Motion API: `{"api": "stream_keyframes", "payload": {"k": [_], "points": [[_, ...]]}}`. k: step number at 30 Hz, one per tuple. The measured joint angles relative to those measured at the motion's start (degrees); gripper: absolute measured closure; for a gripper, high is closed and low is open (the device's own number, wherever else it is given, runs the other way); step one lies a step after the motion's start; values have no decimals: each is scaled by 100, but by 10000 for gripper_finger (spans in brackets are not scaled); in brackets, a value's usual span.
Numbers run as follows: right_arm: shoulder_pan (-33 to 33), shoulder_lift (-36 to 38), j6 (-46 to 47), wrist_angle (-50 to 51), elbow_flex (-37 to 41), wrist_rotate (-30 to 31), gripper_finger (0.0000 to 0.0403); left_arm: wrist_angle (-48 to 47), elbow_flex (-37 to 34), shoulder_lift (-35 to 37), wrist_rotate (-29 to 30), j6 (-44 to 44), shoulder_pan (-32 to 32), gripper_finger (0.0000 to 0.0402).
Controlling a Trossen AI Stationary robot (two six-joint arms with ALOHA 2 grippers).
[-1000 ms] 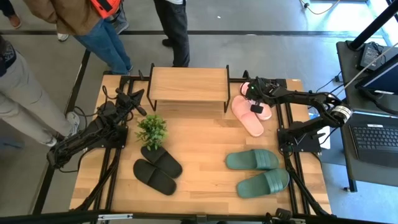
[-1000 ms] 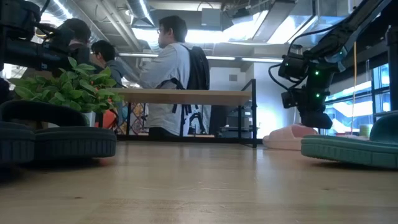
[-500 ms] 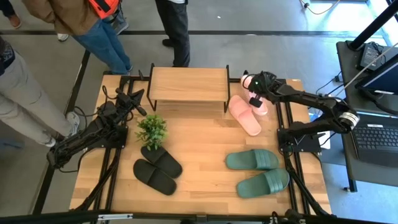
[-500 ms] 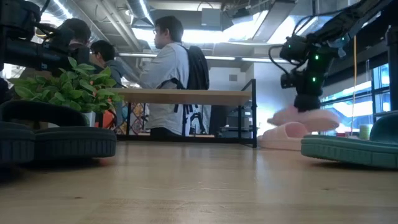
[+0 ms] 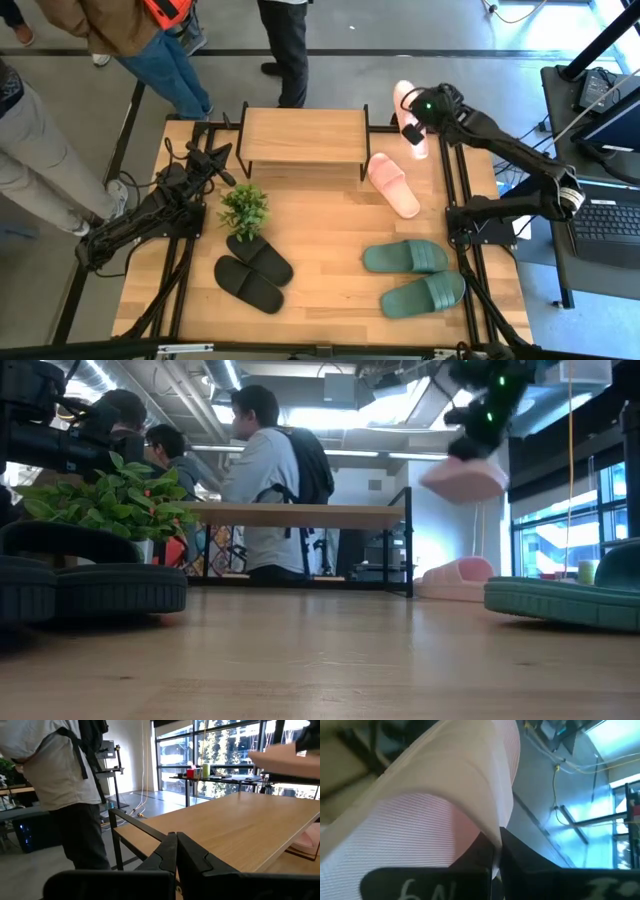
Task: Pick and place slides into the shelf
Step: Put the right pink slide on the shelf
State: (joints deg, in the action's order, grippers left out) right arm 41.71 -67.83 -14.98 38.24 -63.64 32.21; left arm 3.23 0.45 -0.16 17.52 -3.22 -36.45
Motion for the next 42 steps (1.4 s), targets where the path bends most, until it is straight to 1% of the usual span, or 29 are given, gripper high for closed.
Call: {"api": "stream_keyframes", "payload": {"k": [5,9,13,18,23,31,37,42], "points": [[-408,-8,642,72,-719,-14,389,2,0,2,0,0,-2,401],[-822,-177,741,118,-1239,-13,389,2,0,0,0,0,0,401],[-1222,-570,738,119,-1730,-2,389,2,-2,0,0,0,0,401],[-1587,-1262,719,233,-2300,390,389,2,-2,0,0,0,0,401],[-1786,-2007,915,604,-2948,600,389,2,-1,0,0,0,0,401],[-2011,-3158,1131,1549,-4109,958,389,2,-1,0,2,0,0,401],[-2100,-3774,1390,2158,-4805,1124,389,2,0,0,0,0,0,401],[-2102,-4145,1691,2612,-5139,1248,389,2,-2,0,0,0,-1,401]]}}
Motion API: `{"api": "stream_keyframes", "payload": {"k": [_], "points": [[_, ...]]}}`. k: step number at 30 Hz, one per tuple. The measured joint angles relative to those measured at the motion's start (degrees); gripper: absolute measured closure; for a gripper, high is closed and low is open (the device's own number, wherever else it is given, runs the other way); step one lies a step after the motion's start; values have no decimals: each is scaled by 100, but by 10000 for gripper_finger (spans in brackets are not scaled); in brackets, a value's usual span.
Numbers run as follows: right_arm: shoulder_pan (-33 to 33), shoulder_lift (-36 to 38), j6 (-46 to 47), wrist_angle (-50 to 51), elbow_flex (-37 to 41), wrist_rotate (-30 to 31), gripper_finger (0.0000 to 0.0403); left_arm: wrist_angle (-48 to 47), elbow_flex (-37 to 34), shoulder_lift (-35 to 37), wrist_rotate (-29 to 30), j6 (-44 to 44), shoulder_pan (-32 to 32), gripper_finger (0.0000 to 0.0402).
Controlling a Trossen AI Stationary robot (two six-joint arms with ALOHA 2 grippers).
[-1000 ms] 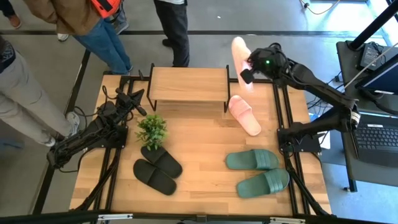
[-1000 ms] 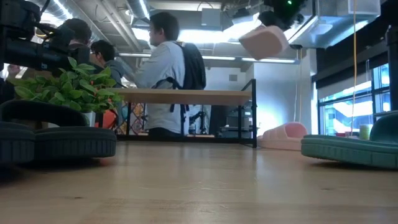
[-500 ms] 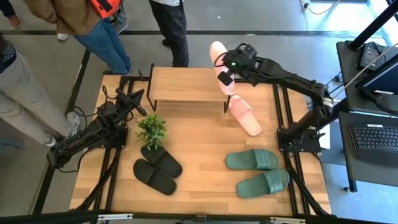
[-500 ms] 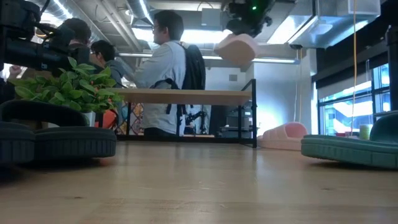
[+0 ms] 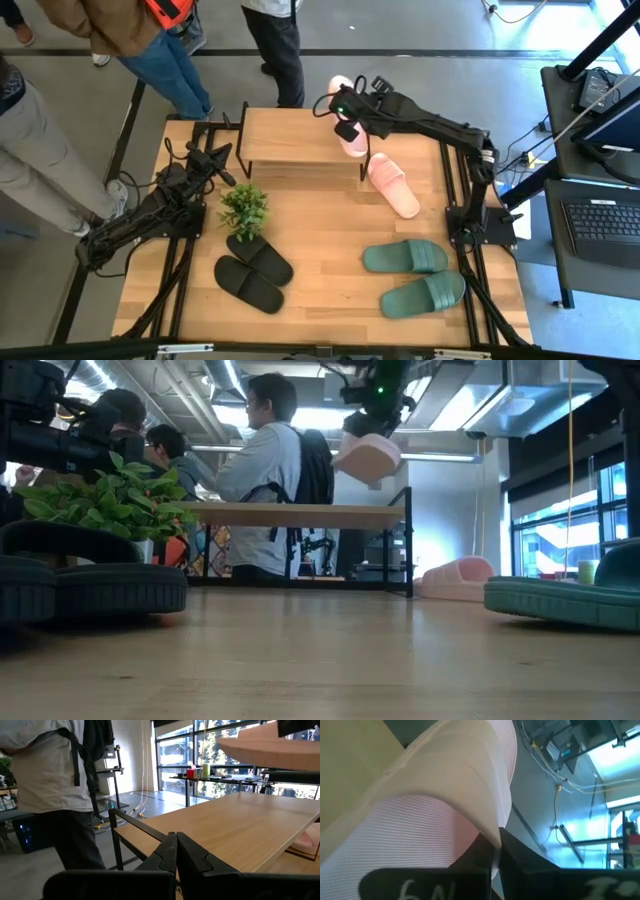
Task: Pick and place slides into the shelf
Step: Put the right pink slide on the shelf
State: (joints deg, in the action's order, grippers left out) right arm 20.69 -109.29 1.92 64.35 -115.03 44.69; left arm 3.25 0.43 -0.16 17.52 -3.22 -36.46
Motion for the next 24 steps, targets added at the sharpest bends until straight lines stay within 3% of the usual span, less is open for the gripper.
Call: {"api": "stream_keyframes", "payload": {"k": [24], "points": [[9,-613,518,503,-65,-15,389,-2,2,0,0,0,1,401]]}}
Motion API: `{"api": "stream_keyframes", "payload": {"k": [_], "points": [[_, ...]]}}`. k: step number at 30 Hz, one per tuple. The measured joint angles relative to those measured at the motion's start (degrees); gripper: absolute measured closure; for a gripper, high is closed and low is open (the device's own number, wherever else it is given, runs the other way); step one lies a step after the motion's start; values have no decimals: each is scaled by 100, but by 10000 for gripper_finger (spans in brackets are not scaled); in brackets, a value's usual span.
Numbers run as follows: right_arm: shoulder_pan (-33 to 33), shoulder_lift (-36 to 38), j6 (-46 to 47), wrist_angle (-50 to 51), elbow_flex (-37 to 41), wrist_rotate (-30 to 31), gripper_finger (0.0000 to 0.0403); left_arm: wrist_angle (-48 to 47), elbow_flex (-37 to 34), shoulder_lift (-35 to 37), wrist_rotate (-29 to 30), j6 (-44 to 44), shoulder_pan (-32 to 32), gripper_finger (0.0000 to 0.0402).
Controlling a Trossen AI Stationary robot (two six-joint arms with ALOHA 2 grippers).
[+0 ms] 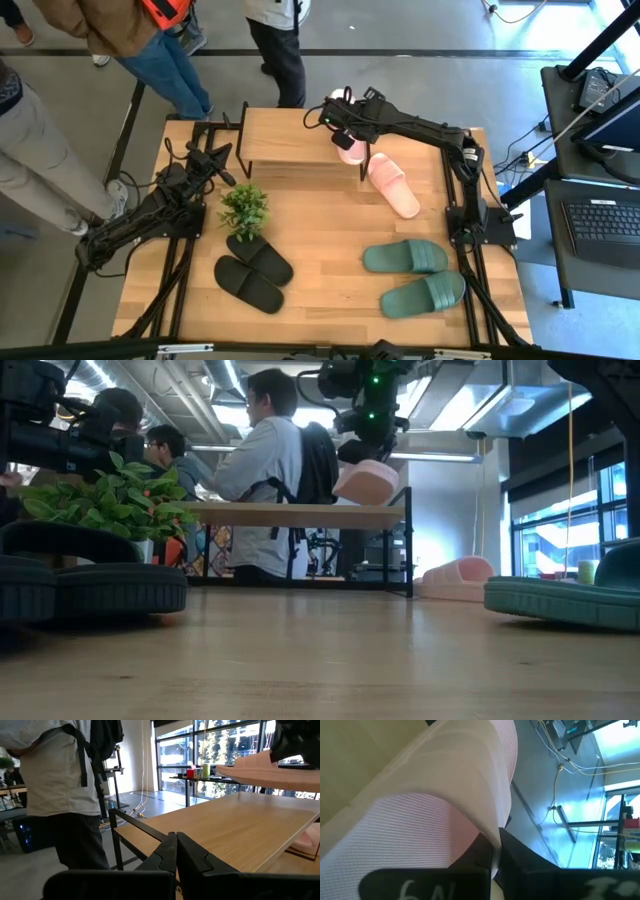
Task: Pick and place slides into the shelf
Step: Put the right pink slide on the shelf
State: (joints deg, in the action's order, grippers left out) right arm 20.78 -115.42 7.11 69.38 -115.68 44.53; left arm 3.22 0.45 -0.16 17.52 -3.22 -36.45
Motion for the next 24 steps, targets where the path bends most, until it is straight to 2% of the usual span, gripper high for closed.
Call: {"api": "stream_keyframes", "payload": {"k": [24], "points": [[22,-42,335,278,83,-7,389,0,0,1,1,-2,-1,401]]}}
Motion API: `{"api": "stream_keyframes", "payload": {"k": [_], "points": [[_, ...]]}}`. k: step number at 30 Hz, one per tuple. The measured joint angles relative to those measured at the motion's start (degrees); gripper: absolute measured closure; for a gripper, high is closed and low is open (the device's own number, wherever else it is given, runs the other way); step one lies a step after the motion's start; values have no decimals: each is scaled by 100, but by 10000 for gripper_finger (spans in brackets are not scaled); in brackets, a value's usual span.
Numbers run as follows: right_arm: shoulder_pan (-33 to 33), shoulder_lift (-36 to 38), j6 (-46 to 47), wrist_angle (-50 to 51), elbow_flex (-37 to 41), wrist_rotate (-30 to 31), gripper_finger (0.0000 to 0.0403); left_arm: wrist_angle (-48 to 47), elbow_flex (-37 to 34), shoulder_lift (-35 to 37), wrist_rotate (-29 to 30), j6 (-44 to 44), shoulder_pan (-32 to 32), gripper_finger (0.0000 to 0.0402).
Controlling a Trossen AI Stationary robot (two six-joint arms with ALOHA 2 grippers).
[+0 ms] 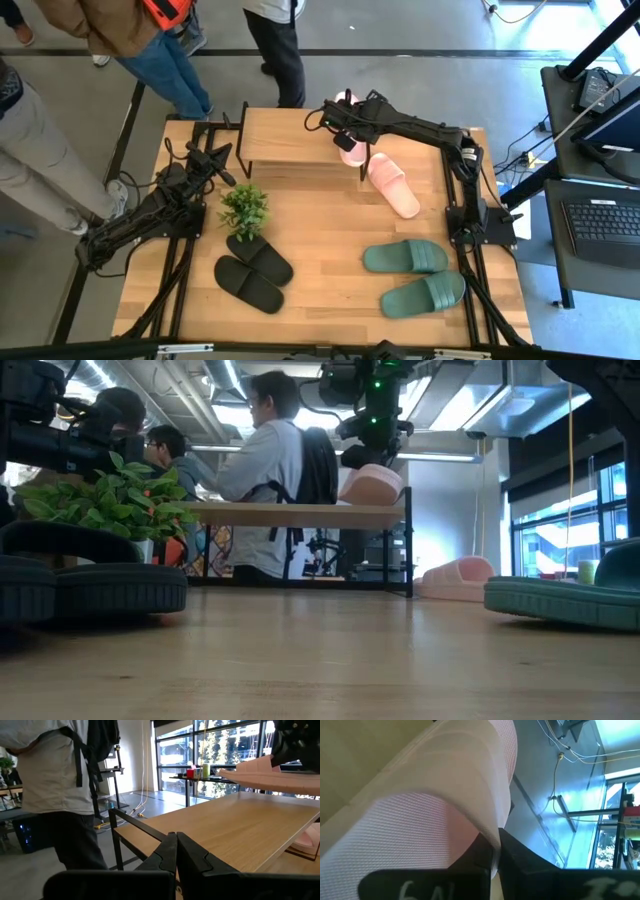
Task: Pick and place slides into the shelf
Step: Put the right pink slide on the shelf
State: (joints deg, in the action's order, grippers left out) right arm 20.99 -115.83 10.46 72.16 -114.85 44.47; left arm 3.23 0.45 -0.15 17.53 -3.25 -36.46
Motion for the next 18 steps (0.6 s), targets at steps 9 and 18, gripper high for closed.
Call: {"api": "stream_keyframes", "payload": {"k": [9,18], "points": [[7,-319,-22,11,0,50,389,0,-1,0,1,-1,0,401],[17,-459,-19,24,-2,26,378,0,-2,1,-1,-1,1,401]]}}
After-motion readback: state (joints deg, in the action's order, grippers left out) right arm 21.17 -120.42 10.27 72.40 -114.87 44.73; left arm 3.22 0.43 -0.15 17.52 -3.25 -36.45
